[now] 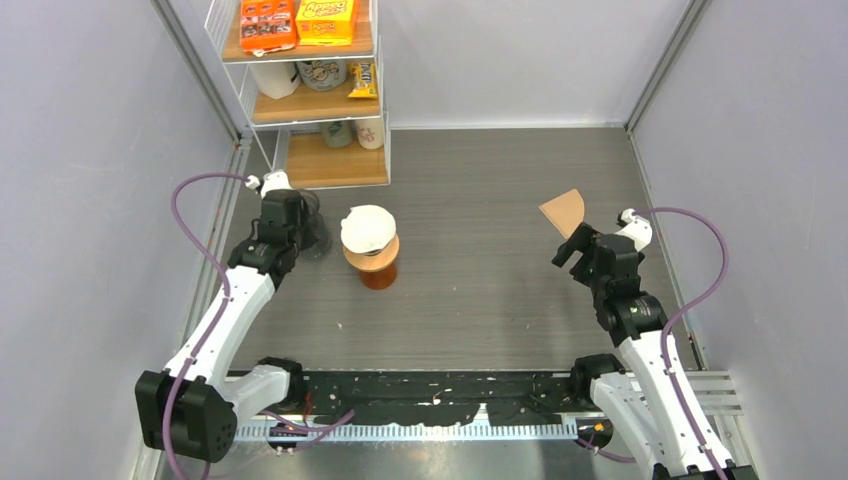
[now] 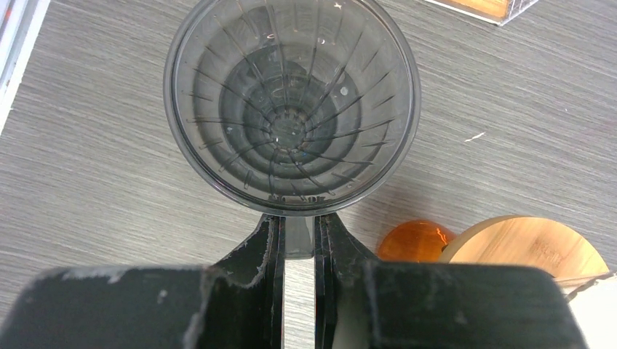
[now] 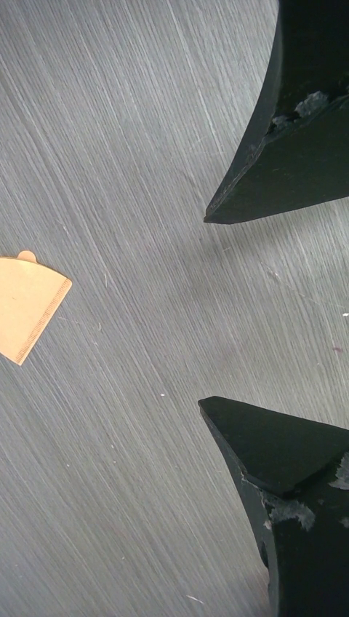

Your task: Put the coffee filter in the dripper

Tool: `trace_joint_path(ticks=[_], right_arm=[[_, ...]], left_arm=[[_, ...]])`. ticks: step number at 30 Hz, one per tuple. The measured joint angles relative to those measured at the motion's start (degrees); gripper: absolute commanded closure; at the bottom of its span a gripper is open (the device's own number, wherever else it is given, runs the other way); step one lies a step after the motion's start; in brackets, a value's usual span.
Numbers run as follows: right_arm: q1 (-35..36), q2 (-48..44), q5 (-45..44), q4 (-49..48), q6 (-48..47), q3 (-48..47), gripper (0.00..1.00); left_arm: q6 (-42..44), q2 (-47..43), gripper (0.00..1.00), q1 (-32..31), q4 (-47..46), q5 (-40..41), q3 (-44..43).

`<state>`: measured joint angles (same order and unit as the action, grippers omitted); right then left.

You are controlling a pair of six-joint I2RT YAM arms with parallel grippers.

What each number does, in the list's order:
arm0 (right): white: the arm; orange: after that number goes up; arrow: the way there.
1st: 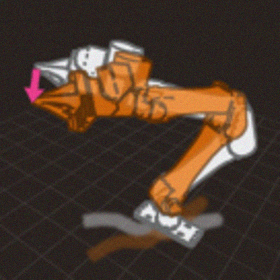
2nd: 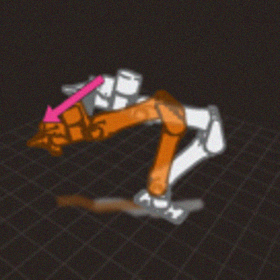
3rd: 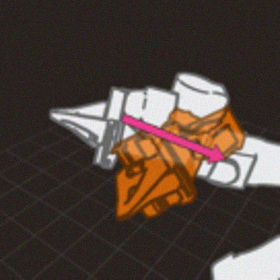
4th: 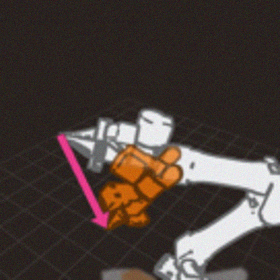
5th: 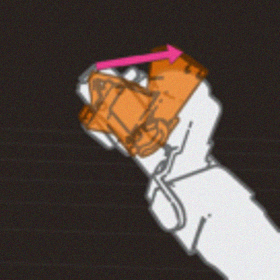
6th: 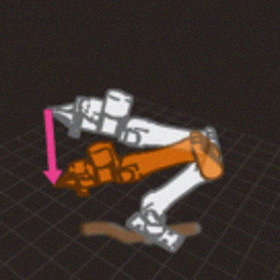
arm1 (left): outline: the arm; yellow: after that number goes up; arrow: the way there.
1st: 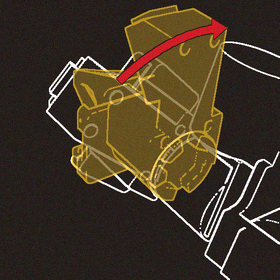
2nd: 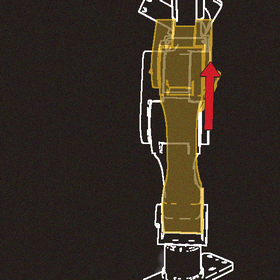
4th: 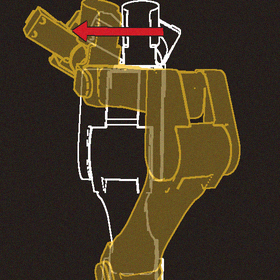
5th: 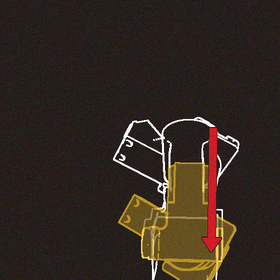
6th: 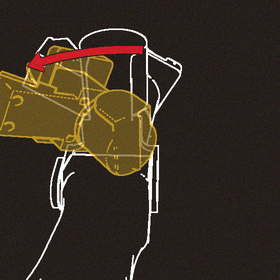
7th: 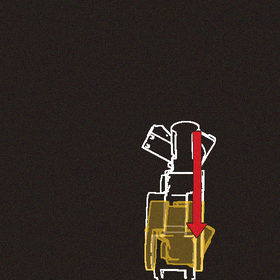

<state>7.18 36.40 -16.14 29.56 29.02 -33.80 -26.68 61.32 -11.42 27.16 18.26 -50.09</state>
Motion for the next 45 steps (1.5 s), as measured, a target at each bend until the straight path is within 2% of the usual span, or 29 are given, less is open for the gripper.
trace_joint_path(ticks=[22,41,45], right_arm=[[0.0,0.37,0.87,0.0,-0.48,0.0,0.05],[0.0,0.37,0.9,0.0,-0.52,0.0,0.05],[0.0,0.37,0.9,-0.02,-0.68,0.0,0.05]], left_arm=[[1.42,-0.59,1.0,0.37,-2.16,-0.04,1.09],[1.38,-0.59,0.83,1.01,-2.12,0.2,1.7],[1.36,-0.59,0.82,1.05,-2.27,0.17,1.92]])
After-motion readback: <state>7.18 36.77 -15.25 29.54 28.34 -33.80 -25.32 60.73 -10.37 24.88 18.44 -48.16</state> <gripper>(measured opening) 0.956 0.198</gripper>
